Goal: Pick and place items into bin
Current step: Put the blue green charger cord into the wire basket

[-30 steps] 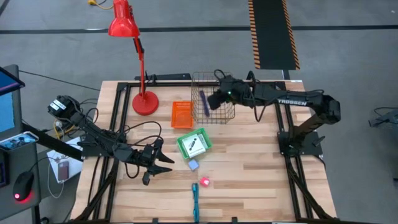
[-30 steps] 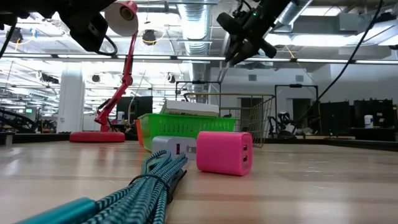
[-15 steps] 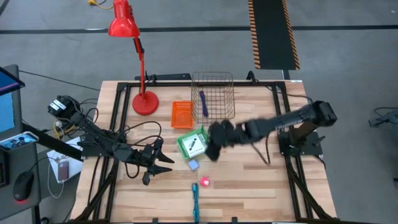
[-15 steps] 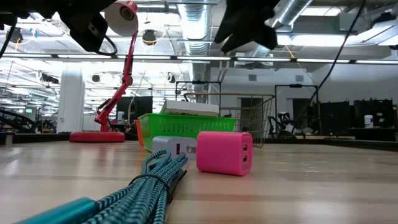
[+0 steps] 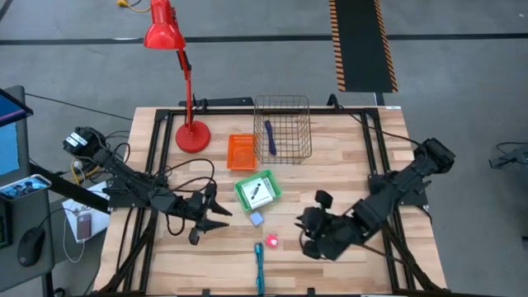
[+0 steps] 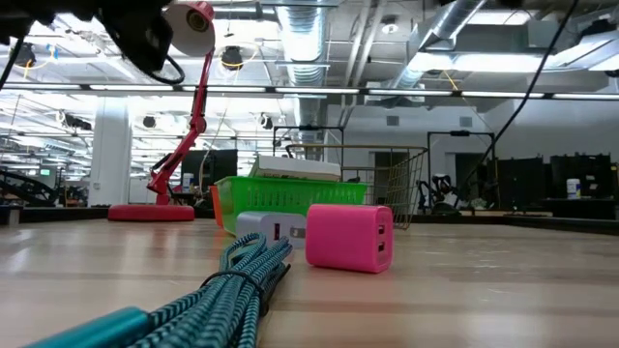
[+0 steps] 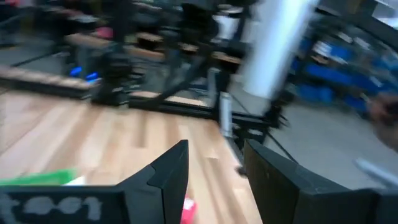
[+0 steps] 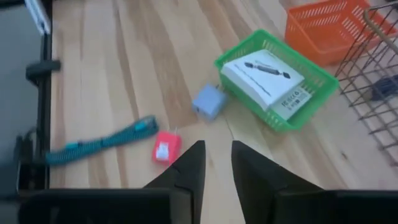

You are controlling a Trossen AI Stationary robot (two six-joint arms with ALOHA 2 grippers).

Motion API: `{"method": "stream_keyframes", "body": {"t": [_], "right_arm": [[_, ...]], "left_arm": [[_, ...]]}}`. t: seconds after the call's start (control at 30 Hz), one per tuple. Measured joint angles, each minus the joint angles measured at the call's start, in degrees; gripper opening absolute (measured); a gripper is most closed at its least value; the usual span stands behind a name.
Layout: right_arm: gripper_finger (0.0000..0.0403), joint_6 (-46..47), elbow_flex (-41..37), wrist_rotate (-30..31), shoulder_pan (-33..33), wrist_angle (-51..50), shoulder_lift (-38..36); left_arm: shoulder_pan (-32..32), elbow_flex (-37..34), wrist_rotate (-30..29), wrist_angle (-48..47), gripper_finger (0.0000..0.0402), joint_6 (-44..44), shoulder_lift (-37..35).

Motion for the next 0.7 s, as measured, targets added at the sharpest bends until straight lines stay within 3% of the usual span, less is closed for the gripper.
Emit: {"method": "stream_keyframes", "body": {"t": [0.07, 0.3, 0.7], "right_arm": [[0.0070, 0.00, 0.00, 0.25, 1.40, -2.28, -0.64], [0.0069, 0.04, 0.00, 0.34, 2.53, -11.55, -2.22], [0.0069, 1.34, 0.00, 2.01, -0.61, -34.09, -2.60]], "left_arm": [[-0.38, 1.83, 3.33, -2.79, 0.0144, 4.61, 0.24], [-2.36, 15.32, 3.19, -24.49, 0.0144, 20.32, 6.25], [-3.66, 42.47, 2.17, -63.61, 0.0144, 30.54, 20.88]]}}
